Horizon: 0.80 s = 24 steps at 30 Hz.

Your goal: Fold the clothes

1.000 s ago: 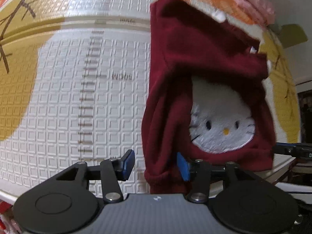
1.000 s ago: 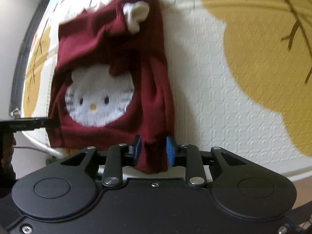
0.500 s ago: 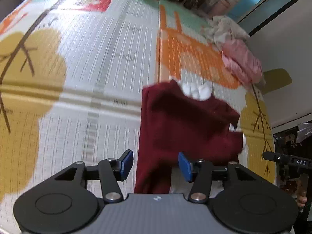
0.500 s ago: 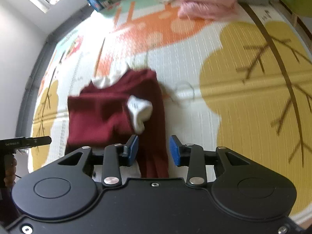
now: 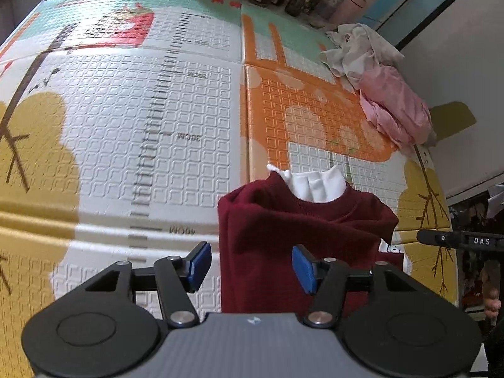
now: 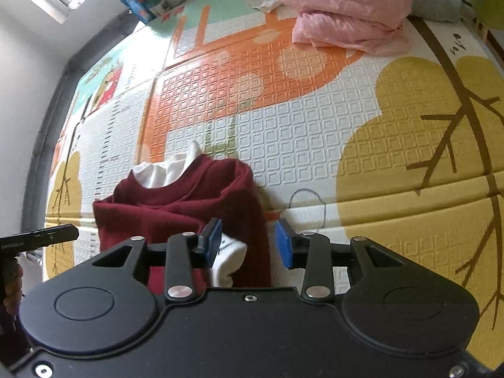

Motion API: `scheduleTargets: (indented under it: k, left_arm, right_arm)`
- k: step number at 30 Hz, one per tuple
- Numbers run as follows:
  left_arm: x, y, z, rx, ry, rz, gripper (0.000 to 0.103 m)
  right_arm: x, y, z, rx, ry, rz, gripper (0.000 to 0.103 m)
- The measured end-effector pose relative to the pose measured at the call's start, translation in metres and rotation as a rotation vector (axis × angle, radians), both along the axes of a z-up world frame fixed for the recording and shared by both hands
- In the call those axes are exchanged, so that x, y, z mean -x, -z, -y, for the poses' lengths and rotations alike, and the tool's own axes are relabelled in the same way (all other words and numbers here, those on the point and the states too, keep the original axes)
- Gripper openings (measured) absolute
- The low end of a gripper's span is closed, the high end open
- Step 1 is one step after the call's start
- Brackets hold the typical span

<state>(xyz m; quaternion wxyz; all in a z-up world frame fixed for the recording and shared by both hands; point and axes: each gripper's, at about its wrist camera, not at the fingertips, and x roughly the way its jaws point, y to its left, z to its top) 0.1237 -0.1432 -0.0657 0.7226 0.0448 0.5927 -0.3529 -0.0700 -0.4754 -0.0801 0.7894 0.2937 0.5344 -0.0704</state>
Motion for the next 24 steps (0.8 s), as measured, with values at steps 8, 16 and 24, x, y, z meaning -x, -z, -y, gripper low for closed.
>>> scheduleTargets:
  k: [8,16,24]
  left_arm:
    - [-0.015,0.015,0.022,-0.033,0.011,-0.002,0.065]
    - [-0.038,0.028,0.038,-0.029,-0.020,-0.054,0.066]
    - [-0.054,0.043,0.056,-0.076,-0.020,-0.074,0.068]
  right_arm:
    - [-0.023,0.013,0.009,-0.026,0.050,0.000,0.042]
    - [-0.053,0.031,0.010,-0.024,0.053,-0.030,0.043]
    - [-0.073,0.050,0.003,-0.033,0.007,-0.067,0.043]
